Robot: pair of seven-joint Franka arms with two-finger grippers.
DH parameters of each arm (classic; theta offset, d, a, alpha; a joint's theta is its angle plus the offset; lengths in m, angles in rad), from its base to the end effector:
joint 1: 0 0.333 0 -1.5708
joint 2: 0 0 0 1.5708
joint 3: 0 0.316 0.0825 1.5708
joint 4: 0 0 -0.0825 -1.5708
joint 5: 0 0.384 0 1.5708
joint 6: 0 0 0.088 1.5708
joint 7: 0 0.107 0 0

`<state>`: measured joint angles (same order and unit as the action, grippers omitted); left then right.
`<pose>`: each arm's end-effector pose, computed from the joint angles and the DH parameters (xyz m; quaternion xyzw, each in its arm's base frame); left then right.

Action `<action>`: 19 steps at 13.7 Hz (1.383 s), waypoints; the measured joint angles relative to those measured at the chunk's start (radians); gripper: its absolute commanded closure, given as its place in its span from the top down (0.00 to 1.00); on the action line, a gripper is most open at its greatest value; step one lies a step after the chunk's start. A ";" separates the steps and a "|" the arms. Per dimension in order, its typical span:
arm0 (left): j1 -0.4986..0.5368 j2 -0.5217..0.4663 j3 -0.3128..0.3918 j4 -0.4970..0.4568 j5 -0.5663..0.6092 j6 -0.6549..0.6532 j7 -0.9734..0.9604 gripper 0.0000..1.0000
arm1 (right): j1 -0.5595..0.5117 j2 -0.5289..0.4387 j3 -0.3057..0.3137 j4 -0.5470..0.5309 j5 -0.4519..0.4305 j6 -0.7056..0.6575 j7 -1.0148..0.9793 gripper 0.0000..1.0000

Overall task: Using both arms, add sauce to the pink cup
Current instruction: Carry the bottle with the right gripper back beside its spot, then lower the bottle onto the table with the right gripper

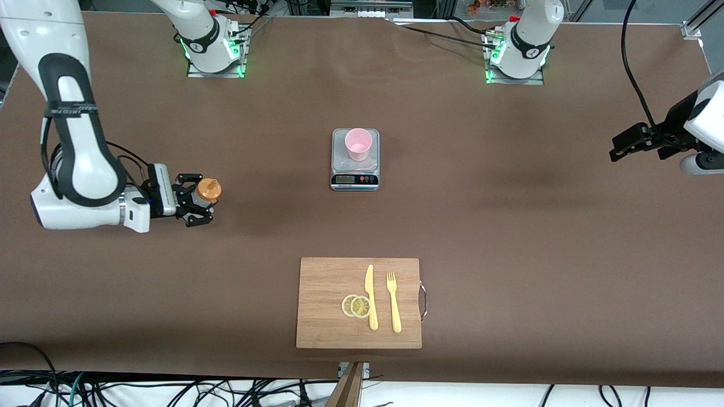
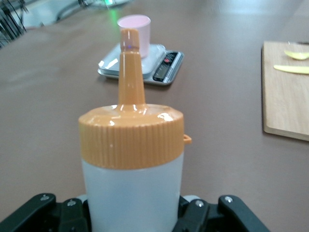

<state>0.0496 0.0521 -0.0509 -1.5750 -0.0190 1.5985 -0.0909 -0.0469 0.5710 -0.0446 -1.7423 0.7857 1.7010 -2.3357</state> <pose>0.5718 -0.0020 0.5956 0.9988 0.0452 -0.0147 0.0101 0.6115 0.0131 0.2364 -0.5301 -0.7277 -0.2172 0.3772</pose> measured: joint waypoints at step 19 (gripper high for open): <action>0.000 0.000 0.000 0.000 0.000 0.000 0.000 1.00 | -0.209 0.246 0.002 -0.007 0.144 -0.357 -0.359 0.00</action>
<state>0.0497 0.0521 -0.0509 -1.5748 -0.0190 1.5985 -0.0909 -0.2556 0.8166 -0.0427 -1.7493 0.9302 1.3445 -2.6947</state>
